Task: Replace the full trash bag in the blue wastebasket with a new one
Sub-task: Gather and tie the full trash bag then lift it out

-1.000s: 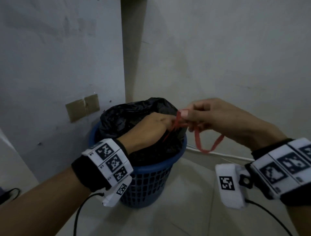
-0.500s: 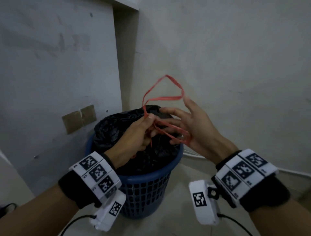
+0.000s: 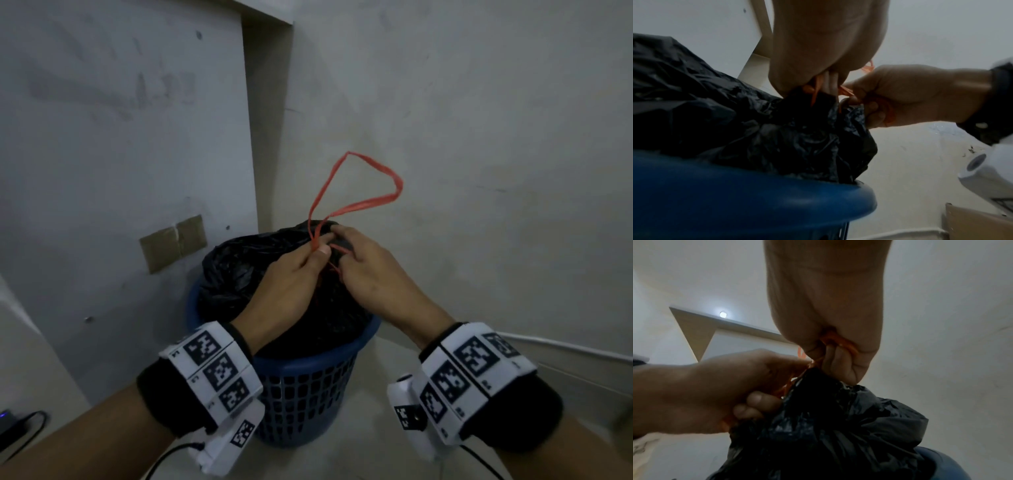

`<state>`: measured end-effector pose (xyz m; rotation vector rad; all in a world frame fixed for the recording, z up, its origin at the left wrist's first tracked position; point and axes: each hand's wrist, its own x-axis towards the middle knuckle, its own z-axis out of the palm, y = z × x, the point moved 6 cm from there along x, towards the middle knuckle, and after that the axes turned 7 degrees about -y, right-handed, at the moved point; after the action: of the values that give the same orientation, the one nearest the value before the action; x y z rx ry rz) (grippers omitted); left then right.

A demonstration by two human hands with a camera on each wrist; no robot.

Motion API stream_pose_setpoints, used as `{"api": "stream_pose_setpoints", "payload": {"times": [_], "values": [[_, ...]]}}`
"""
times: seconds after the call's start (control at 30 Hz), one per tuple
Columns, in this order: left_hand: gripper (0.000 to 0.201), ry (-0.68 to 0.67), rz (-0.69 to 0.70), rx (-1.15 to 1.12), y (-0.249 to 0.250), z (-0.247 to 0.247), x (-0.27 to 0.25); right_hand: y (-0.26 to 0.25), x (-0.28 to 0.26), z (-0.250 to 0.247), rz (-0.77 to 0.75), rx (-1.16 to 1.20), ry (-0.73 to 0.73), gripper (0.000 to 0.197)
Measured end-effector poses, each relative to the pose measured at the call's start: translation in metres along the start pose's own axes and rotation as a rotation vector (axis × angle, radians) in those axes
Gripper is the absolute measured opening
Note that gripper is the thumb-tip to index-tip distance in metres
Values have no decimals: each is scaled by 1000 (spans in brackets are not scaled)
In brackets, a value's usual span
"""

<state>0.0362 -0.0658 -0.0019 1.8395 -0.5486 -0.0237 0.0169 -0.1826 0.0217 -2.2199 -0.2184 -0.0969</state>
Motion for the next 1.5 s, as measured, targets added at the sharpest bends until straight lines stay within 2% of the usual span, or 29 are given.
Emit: {"api": "stream_pose_setpoints", "payload": {"times": [0.1, 0.23, 0.4, 0.5, 0.67, 0.77, 0.87, 0.97, 1.07, 1.2, 1.3, 1.43, 1.5], "values": [[29, 33, -3, 8, 1, -4, -2, 1, -3, 6, 53, -46, -41, 50], [29, 57, -29, -20, -3, -11, -2, -10, -7, 9, -53, -216, -79, 49], [36, 46, -7, 85, -7, -15, -3, -8, -6, 19, -151, -302, -93, 15], [32, 62, -17, 75, -9, -19, -4, -6, -5, 17, -168, -343, -45, 26], [28, 99, -21, 39, -11, -23, 0, -5, 0, 13, -215, -373, -4, 30], [28, 145, -85, -19, -17, -26, -1, 0, 3, -1, -179, -370, 90, 26], [28, 120, -91, 3, -18, -26, 0, 3, 5, -12, -139, -389, 151, 20], [28, 71, -83, 5, -14, -21, -2, -1, 2, -10, -139, -455, 115, 24], [25, 21, -105, -89, -7, -17, -5, -7, -4, 0, -147, -490, 14, 42], [24, 16, -75, -33, 3, -19, -4, -12, -7, 11, -155, -542, -95, 42], [23, -28, -96, -84, 3, -17, -5, -14, -8, 17, -191, -596, -85, 41], [23, 33, -102, -163, -2, -22, -5, -5, -3, 14, -150, -416, -61, 47], [18, 66, -51, -203, -2, -27, -6, 2, -1, 10, -113, -288, -41, 47]]}}
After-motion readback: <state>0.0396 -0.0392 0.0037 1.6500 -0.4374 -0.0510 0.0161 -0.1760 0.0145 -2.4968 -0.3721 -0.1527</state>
